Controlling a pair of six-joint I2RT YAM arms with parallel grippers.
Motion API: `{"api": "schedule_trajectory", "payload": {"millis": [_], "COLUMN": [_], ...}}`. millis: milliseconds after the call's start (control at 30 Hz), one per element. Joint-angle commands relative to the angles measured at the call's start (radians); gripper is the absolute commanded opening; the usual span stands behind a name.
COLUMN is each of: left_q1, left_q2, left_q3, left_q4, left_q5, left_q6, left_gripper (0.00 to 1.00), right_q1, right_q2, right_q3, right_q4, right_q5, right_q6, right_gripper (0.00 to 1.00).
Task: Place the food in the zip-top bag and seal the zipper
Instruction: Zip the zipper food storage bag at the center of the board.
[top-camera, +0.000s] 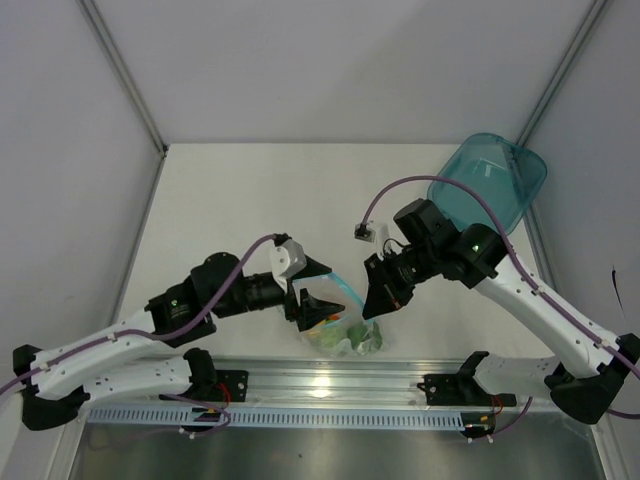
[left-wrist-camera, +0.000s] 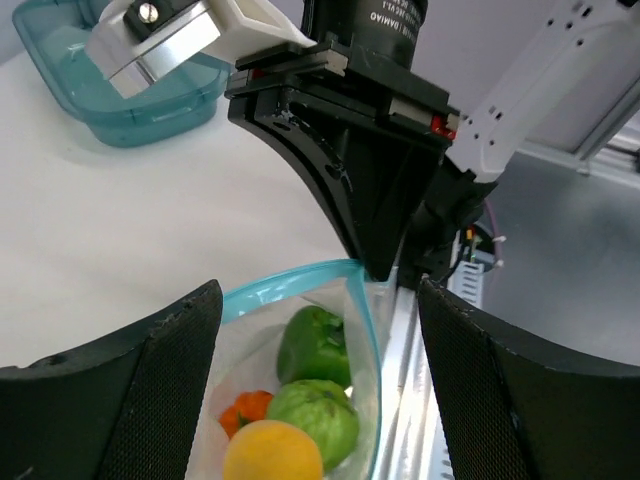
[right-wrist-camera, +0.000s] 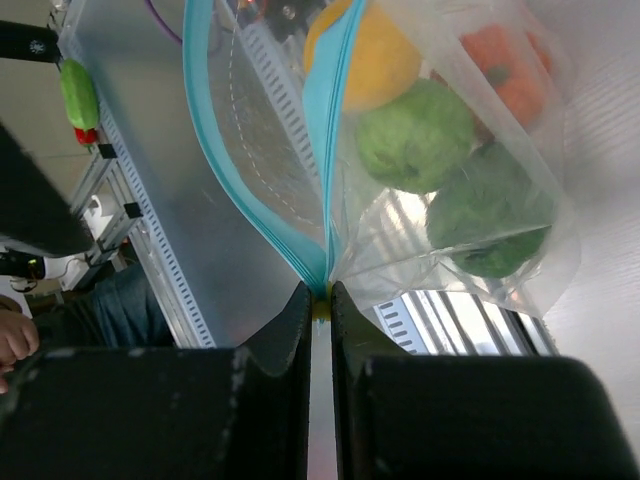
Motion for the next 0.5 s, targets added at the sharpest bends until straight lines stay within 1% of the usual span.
{"api": "schedule_trajectory", "payload": {"millis": [0, 100, 300, 400, 433, 467], "left_q1": [-0.014, -0.017, -0.028, -0.028, -0.028, -0.028], "left_q2": [0.031, 0.072, 0.104, 0.103, 0.11, 0.13], "left_q3": [-0.018, -0.002, -0.001, -0.019, -0.013, 0.007], "left_q4": [0.187, 0.187, 0.179, 0.187, 0.175, 0.118], "left_q5": [0.06, 0.121, 0.151, 0.218, 0.247, 0.313], "left_q6": [0.199, 0.252, 0.364, 0.438, 0.458, 0.49], "left_gripper": [0.82, 0.82, 0.83, 0.83, 0.83, 0.83], "right_q1": [-0.022, -0.028, -0.028, -0.027, -0.027, -0.025], "right_q2": [-0.043, -0.059, -0.072, -0.074, -0.073, -0.073], "right_q3": [-0.016, -0.037, -0.048, -0.04, -0.039, -0.036], "right_q4": [0.008, 0.018, 0.032, 0.029, 0.028, 0.026], "right_q5": [-0.074, -0.083, -0.112, -0.117, -0.12, -0.12], "right_q6": [0.012, 0.008, -0.003, -0.009, -0.015, -0.017], "right_gripper": [0.0, 0.0, 0.0, 0.0, 0.0, 0.0]}}
